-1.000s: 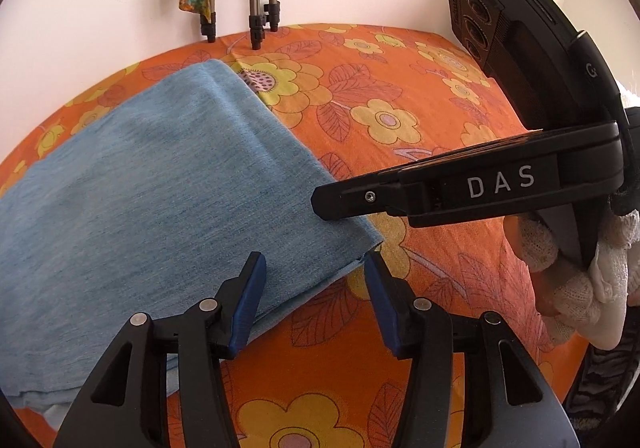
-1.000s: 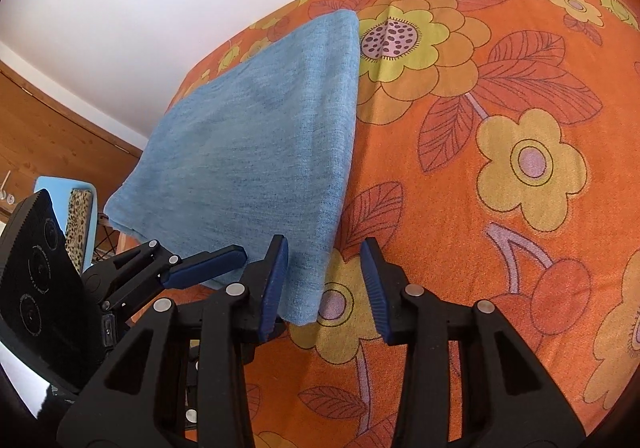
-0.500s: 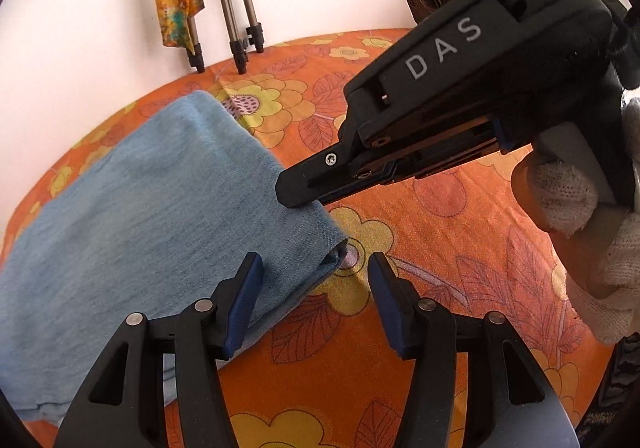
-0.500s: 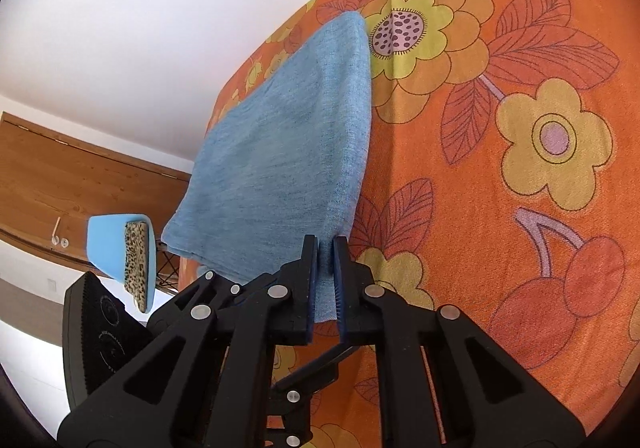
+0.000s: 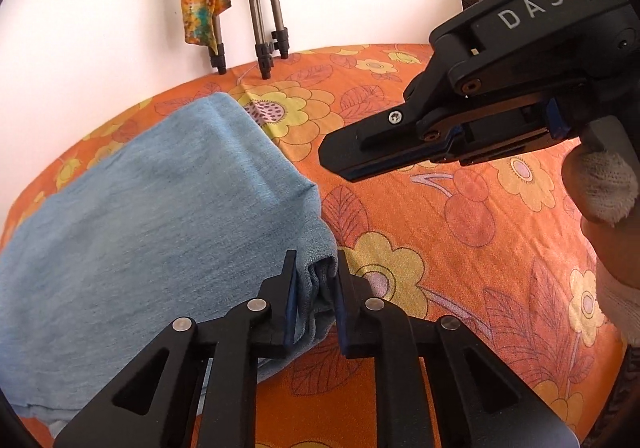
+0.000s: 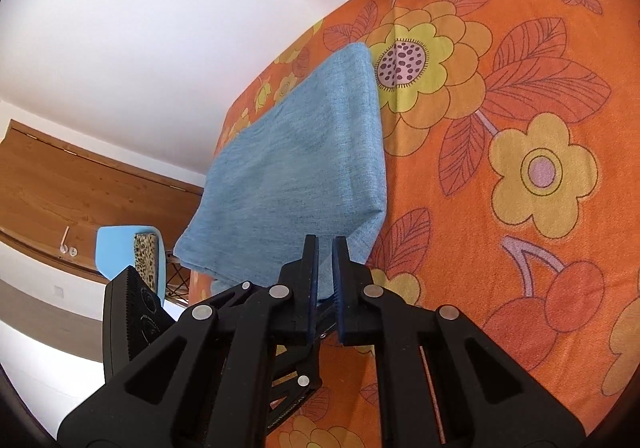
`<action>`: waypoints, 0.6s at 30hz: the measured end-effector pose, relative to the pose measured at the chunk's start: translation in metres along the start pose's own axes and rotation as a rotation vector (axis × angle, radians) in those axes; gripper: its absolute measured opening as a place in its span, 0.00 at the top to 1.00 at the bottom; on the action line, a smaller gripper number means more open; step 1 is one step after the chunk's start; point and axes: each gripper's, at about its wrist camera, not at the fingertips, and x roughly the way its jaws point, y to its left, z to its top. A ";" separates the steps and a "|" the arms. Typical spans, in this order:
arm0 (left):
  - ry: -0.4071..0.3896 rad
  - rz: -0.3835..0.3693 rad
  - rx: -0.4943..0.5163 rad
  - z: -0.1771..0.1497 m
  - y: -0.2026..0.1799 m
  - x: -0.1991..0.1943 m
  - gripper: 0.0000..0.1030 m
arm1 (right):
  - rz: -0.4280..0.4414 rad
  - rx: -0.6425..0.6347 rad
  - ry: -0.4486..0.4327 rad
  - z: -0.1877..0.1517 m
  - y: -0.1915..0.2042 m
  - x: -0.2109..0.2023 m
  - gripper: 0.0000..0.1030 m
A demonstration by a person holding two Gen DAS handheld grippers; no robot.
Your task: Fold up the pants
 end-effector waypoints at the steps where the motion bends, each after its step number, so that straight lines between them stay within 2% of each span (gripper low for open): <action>1: -0.007 -0.001 -0.005 0.000 0.001 -0.004 0.88 | -0.016 -0.006 -0.014 0.004 0.000 -0.003 0.91; 2: -0.016 -0.003 -0.011 -0.001 0.002 -0.010 0.89 | -0.030 -0.020 -0.023 0.009 0.001 -0.004 0.80; 3: -0.025 -0.006 -0.019 0.000 0.003 -0.015 0.89 | -0.050 -0.037 -0.032 0.015 0.003 -0.004 0.60; 5: -0.046 -0.008 -0.036 0.001 0.007 -0.024 0.89 | -0.103 -0.091 -0.051 0.030 0.010 -0.001 0.41; 8: -0.074 -0.006 -0.057 0.002 0.013 -0.036 0.90 | -0.130 -0.138 -0.067 0.056 0.016 0.009 0.41; 14: -0.102 -0.038 -0.116 -0.001 0.028 -0.054 0.91 | -0.141 -0.060 -0.029 0.104 0.003 0.058 0.41; 16: -0.108 -0.044 -0.126 -0.002 0.030 -0.058 0.91 | -0.108 -0.021 -0.022 0.116 -0.002 0.071 0.41; 18: -0.113 -0.056 -0.134 0.000 0.032 -0.058 0.91 | -0.091 0.017 -0.032 0.125 -0.006 0.079 0.51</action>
